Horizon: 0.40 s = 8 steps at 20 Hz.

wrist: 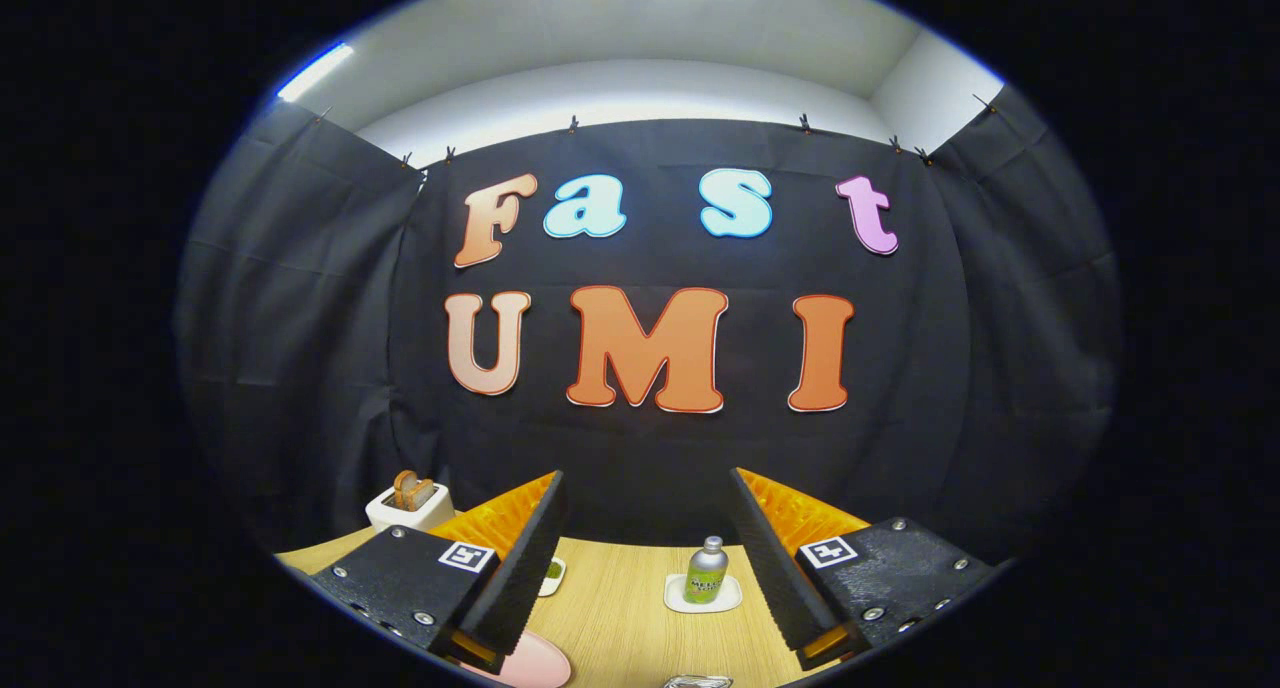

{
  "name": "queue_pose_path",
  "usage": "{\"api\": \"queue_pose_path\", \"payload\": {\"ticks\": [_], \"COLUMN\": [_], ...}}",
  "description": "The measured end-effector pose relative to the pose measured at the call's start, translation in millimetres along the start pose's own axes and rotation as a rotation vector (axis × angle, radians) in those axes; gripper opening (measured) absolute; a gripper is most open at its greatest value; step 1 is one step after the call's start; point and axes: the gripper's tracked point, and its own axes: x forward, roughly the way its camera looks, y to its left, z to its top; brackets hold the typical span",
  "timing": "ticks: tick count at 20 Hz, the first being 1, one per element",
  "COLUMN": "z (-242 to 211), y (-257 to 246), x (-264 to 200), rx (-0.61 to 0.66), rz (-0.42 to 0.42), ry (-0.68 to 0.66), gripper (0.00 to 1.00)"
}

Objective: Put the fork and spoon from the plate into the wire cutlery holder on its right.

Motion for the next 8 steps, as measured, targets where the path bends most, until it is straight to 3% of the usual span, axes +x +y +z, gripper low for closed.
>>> {"api": "queue_pose_path", "payload": {"ticks": [8], "z": [10], "y": [6], "x": [-4], "rx": [0.004], "rz": [0.017], "ry": [-0.036], "gripper": [0.95]}}
